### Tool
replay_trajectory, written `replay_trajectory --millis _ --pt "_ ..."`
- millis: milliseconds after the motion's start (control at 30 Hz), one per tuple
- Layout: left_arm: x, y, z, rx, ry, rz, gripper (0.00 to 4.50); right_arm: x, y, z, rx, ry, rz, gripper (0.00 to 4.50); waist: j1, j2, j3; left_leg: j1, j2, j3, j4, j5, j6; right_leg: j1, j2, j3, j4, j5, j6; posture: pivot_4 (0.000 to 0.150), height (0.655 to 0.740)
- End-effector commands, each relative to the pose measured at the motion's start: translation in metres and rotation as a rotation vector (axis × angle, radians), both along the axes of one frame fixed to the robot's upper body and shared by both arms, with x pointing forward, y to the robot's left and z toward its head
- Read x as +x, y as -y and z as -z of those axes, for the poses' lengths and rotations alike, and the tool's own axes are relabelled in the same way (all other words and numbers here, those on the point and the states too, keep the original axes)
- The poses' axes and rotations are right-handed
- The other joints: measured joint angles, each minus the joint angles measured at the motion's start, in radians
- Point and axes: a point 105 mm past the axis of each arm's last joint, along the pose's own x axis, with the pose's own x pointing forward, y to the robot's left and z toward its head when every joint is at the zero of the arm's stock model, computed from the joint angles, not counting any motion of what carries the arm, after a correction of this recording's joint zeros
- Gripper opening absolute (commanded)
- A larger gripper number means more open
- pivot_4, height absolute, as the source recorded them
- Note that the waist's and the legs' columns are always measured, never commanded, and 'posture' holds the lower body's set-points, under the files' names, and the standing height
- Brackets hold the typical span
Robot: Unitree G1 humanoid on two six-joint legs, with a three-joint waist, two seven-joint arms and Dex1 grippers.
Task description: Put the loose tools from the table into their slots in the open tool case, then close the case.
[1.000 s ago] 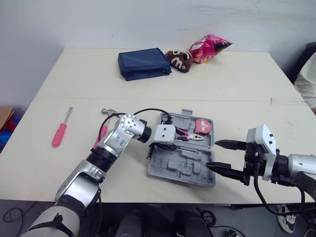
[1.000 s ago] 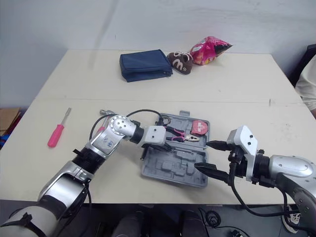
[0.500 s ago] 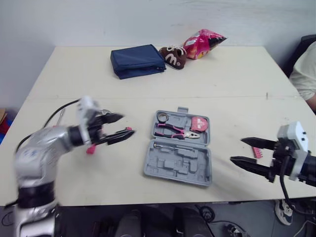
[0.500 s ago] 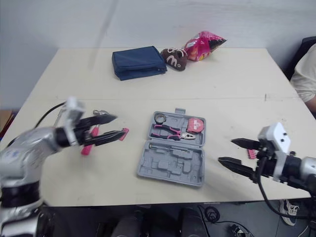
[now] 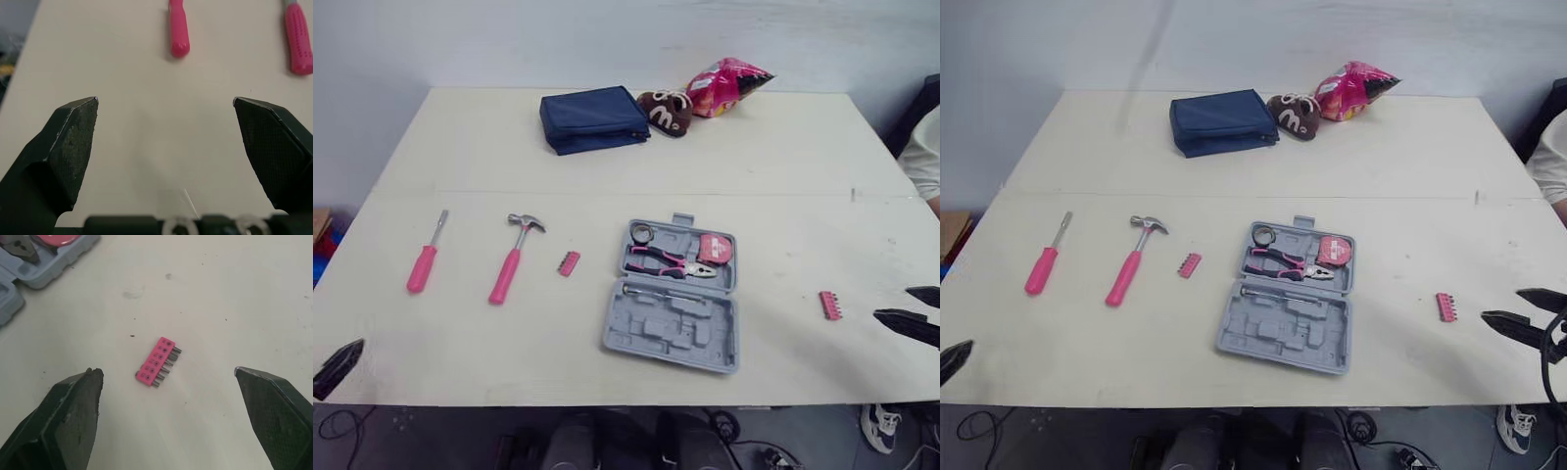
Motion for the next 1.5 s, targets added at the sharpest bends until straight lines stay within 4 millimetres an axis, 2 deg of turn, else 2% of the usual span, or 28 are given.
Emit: replay_trajectory --millis 33,133,200,267,400,533,600,767,867,900,1033,1167,1333,1500 --pt "0.009 0.007 -0.004 0.055 0.016 0.047 4.48 0.005 -0.005 -0.013 -0.023 0.050 -0.034 4.50 -0.002 0.003 -0.001 0.001 0.000 0.000 0.000 0.000 0.000 0.000 0.000 0.000 0.000 0.000 0.000 0.150 0.7400" --pt "0.014 0.019 -0.005 -0.006 0.031 0.096 4.48 0.007 -0.009 -0.014 -0.020 0.060 -0.047 4.50 -0.006 0.003 -0.002 0.001 0.001 0.000 -0.001 -0.001 0.000 -0.001 0.000 0.001 0.002 0.000 -0.001 0.150 0.7400" --pt "0.021 0.034 -0.007 -0.006 0.016 0.139 4.48 0.007 -0.020 -0.015 -0.016 0.071 -0.089 4.50 -0.010 0.003 -0.001 0.001 0.001 0.000 -0.001 0.000 -0.002 -0.002 0.000 0.001 0.002 -0.001 -0.001 0.150 0.7400" --pt "0.030 0.041 -0.008 0.005 0.006 0.143 4.48 0.009 -0.035 -0.019 -0.014 0.084 -0.142 4.50 -0.013 0.003 -0.001 0.000 0.001 0.000 -0.002 0.000 0.000 -0.001 0.000 0.001 0.001 -0.001 -0.001 0.150 0.7400" --pt "0.049 0.046 -0.013 0.002 -0.007 0.102 4.48 0.013 -0.078 -0.029 0.003 0.118 -0.292 4.50 -0.020 0.003 -0.001 0.001 0.001 0.000 -0.002 0.003 0.002 -0.001 0.000 0.001 0.002 0.000 -0.001 0.150 0.7400" --pt "0.060 0.028 -0.010 -0.001 -0.040 0.022 4.48 0.013 -0.138 -0.045 0.056 0.167 -0.494 4.50 -0.030 0.004 -0.001 0.001 0.001 0.000 -0.002 0.004 0.001 -0.002 0.002 0.001 0.003 -0.001 -0.001 0.150 0.7400" --pt "0.063 0.022 -0.009 -0.008 -0.043 0.006 4.48 0.012 -0.153 -0.050 0.063 0.181 -0.545 4.50 -0.029 0.003 -0.001 0.001 0.002 0.000 -0.003 0.004 0.000 -0.002 0.002 0.001 0.003 -0.001 -0.001 0.150 0.7400" --pt "0.088 0.010 0.001 0.024 -0.122 0.091 4.48 0.003 -0.223 -0.073 0.154 0.260 -0.837 4.50 -0.028 0.003 -0.001 -0.001 0.001 0.000 -0.003 0.003 0.000 -0.004 0.002 0.001 0.002 -0.001 -0.001 0.150 0.7400" --pt "0.101 0.000 0.007 0.019 -0.142 0.090 4.48 -0.001 -0.243 -0.084 0.189 0.281 -0.939 4.50 -0.025 0.003 -0.001 -0.002 0.001 0.000 -0.004 0.002 -0.006 -0.006 0.002 0.000 0.003 -0.001 -0.002 0.150 0.7400" --pt "0.106 -0.002 0.009 0.017 -0.141 0.089 4.48 -0.001 -0.247 -0.087 0.189 0.288 -0.960 4.50 -0.026 0.003 -0.001 -0.002 0.001 0.000 -0.004 0.001 -0.005 -0.006 0.001 0.000 0.003 -0.001 -0.002 0.150 0.7400" --pt "0.119 0.016 -0.005 0.032 -0.108 0.180 4.48 0.004 -0.246 -0.086 0.164 0.284 -0.948 4.50 -0.027 -0.001 -0.001 -0.004 0.000 0.000 -0.005 0.003 0.000 -0.007 0.001 0.000 0.003 -0.001 -0.001 0.150 0.7400" --pt "0.125 0.063 -0.020 0.012 -0.082 0.305 4.48 0.010 -0.239 -0.077 0.147 0.276 -0.890 4.50 -0.025 -0.002 -0.001 -0.005 0.000 0.000 -0.004 0.002 0.002 -0.007 0.002 -0.001 0.004 0.000 0.000 0.150 0.7400" --pt "0.131 0.100 -0.007 -0.014 -0.136 0.265 4.48 0.011 -0.239 -0.067 0.146 0.267 -0.871 4.50 -0.027 -0.003 -0.001 -0.005 -0.001 0.000 -0.003 0.001 0.004 -0.004 0.002 -0.002 0.003 0.001 0.001 0.150 0.7400" --pt "0.138 0.121 0.021 -0.013 -0.235 0.173 4.48 0.014 -0.238 -0.065 0.141 0.269 -0.851 4.50 -0.026 -0.006 0.001 -0.004 0.000 0.002 0.000 0.006 0.003 -0.002 0.004 -0.002 0.004 0.002 0.004 0.150 0.7400"
